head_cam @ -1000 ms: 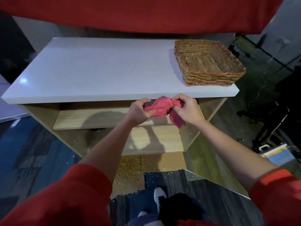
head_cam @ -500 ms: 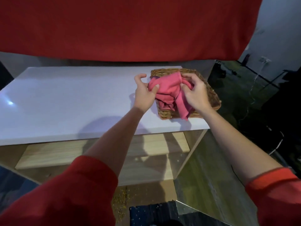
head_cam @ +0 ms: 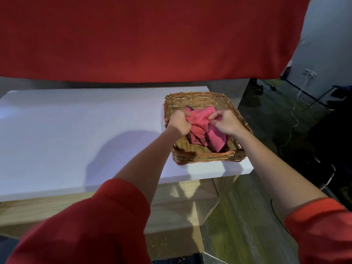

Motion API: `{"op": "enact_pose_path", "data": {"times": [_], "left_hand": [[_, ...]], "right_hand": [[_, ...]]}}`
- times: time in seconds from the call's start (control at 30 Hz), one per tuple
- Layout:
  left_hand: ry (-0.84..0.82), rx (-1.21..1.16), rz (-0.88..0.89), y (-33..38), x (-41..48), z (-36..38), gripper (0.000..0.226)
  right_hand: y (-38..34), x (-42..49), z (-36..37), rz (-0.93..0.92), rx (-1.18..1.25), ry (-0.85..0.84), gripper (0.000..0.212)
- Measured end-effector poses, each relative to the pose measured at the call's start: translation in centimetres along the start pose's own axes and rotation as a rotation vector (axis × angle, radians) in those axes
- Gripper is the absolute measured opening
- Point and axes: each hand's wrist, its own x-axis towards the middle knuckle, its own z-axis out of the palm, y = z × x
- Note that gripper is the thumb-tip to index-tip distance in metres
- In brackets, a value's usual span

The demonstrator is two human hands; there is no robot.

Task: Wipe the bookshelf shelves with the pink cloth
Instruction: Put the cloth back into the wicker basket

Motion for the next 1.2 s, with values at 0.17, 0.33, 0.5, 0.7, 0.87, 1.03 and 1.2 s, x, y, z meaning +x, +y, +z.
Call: {"op": "enact_pose_path", "data": {"times": [0.17, 0.33, 0.5, 0.7, 0.87, 1.03, 1.2], "left_hand": [[-0.056, 0.152, 0.017, -0.3, 1.2, 1.0, 0.039], [-0.121, 0.119, 0.082, 0.2, 2.6, 1.6, 0.059], [-0.067, 0.053, 0.059, 0.7, 3.2, 2.1, 0.058], [-0.279, 0.28, -0.036, -0.7, 2.7, 3.2, 0.024], [-0.301, 0.299, -0.017, -0.3, 1.8, 3.2, 0.033], [-0.517, 0.444, -0.041, -0.3, 0.5, 3.3, 0.034], [-0.449, 0.472, 0.053, 1.0, -1.0, 2.2, 0.035]], "right_hand": [[0.6, 0.1, -0.1, 0.005, -0.107, -0.183, 0.028], [1.0, 0.2, 0.1, 0.061, -0.058, -0.24, 0.027], [1.2, -0.1, -0.4, 0.066, -0.035, -0.199, 0.031], [2.1, -0.5, -0.2, 0.116, -0.259, -0.349, 0.036], [2.6, -0.2, -0.4, 0.05, -0.449, -0.173, 0.036], [2.7, -1.0, 0.4, -0.008, -0.462, -0.344, 0.034], [2.1, -1.7, 0.3, -0.042, -0.415, -0.276, 0.025]]}}
